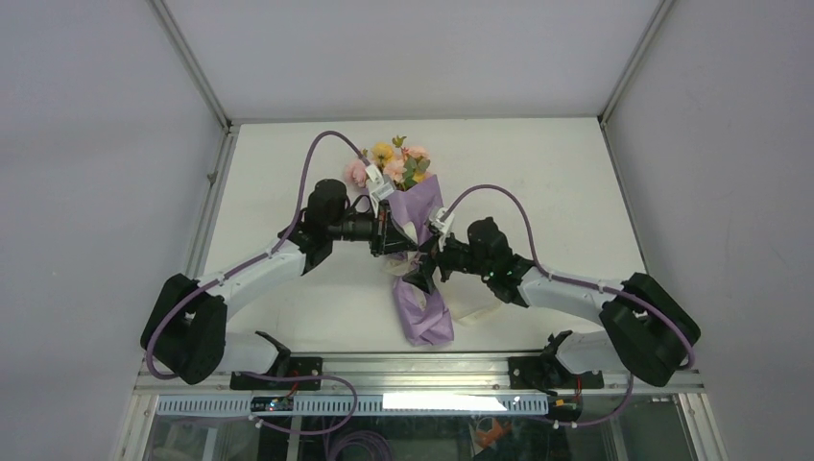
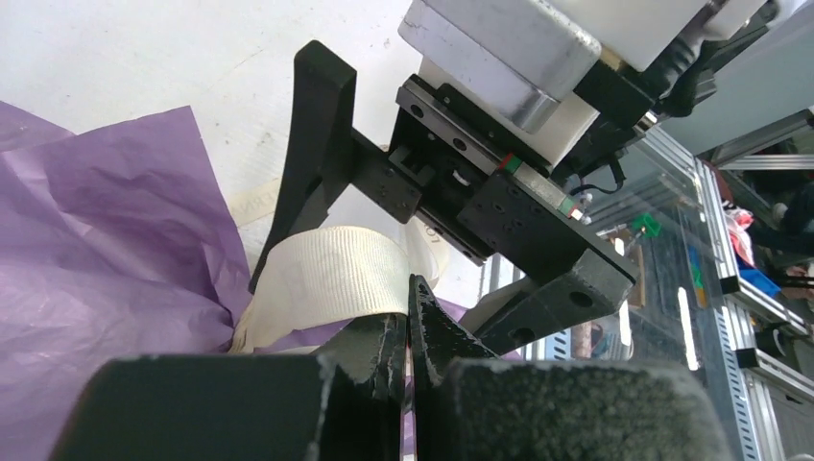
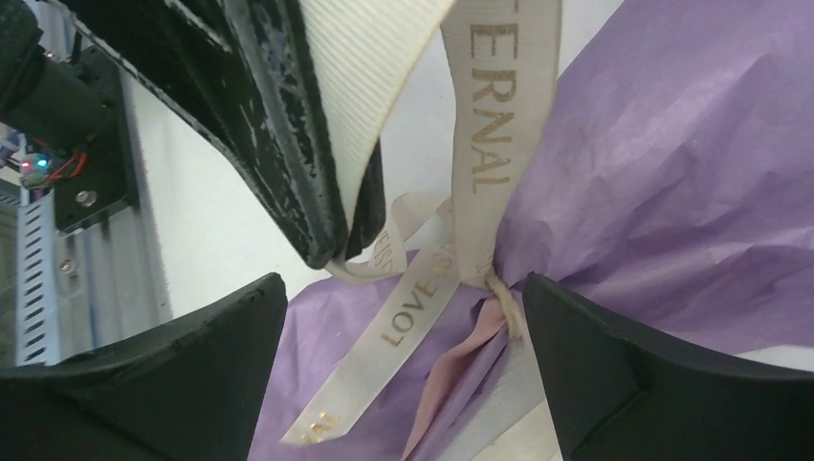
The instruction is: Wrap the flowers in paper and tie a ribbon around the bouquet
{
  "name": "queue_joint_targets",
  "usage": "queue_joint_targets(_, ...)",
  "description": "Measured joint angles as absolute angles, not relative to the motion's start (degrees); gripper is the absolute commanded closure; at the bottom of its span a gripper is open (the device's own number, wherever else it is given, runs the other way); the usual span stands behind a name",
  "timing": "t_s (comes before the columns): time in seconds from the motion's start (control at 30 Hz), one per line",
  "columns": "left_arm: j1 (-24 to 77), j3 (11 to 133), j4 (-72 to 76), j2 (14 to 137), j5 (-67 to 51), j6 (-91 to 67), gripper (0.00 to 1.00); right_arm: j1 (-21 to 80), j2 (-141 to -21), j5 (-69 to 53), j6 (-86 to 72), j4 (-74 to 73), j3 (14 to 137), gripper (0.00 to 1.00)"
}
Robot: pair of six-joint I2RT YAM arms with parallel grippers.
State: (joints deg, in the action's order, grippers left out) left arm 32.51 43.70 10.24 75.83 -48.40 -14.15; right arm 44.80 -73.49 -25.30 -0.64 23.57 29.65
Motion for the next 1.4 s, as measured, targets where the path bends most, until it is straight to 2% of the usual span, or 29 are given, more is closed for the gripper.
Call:
queue_joint_targets(0.17, 30.61, 43.70, 12.45, 77.78, -51.13, -14.87, 1.00, 43.13, -77.91, -25.08, -0.40, 32.21, 29.56, 0.06)
queue_joint_targets(0.37, 30.30, 43.70, 13.82, 78.87, -52.90, -14.81, 1.00, 40.80, -83.70, -28.03, -1.61, 39.77, 29.82, 0.25)
queue_joint_targets(0.4, 30.30, 43.70, 14.26, 78.98, -53.08, -14.83, 1.00, 40.73, -84.97, -28.88, -1.87, 40.29, 30.09, 0.34)
queue_joint_targets(0.47, 30.28, 43.70, 15.03, 79.15, -53.15, -14.83, 1.00, 40.56, -87.29, -30.41, -2.46, 41.41, 30.72, 0.65)
queue_joint_targets(0.53, 30.26, 43.70, 15.14, 79.18, -53.15, -14.83, 1.00, 40.36, -88.44, -31.44, -3.40, 42.85, 30.85, 0.84)
queue_joint_targets(0.63, 29.93, 43.44, 15.64, 79.18, -53.12, -14.81, 1.00, 40.05, -88.68, -32.69, -4.75, 44.69, 30.85, 1.00)
queue_joint_targets(0.67, 29.89, 43.22, 15.68, 79.18, -53.12, -14.70, 0.85, 39.99, -88.71, -33.01, -4.97, 45.06, 30.85, 1.00)
queue_joint_targets(0.7, 29.89, 43.07, 15.40, 79.18, -53.08, -14.48, 0.58, 39.97, -88.71, -33.45, -5.13, 45.45, 30.85, 1.00)
queue_joint_targets(0.73, 29.87, 42.92, 14.92, 79.18, -52.93, -14.02, 0.44, 39.94, -88.71, -33.74, -5.17, 45.60, 30.85, 1.00)
queue_joint_targets(0.8, 29.56, 42.92, 13.21, 79.02, -52.38, -12.69, 0.31, 39.94, -88.64, -33.91, -4.51, 45.17, 30.85, 1.00)
queue_joint_targets(0.9, 28.32, 42.89, 7.38, 77.56, -50.94, -9.56, 0.17, 39.94, -87.46, -33.85, -1.76, 41.85, 30.85, 1.00)
queue_joint_targets(0.97, 27.14, 42.89, 4.29, 76.42, -49.98, -6.74, 0.10, 39.97, -86.48, -33.89, 0.23, 39.66, 30.87, 1.00)
queue_joint_targets(1.13, 25.58, 42.87, 0.30, 76.07, -48.05, -0.23, 0.02, 40.38, -85.30, -34.04, 4.29, 34.89, 31.62, 1.00)
queue_joint_targets(1.4, 25.71, 43.03, 3.29, 80.49, -51.05, 1.74, 0.03, 41.28, -85.10, -34.92, 7.77, 30.81, 32.67, 1.00)
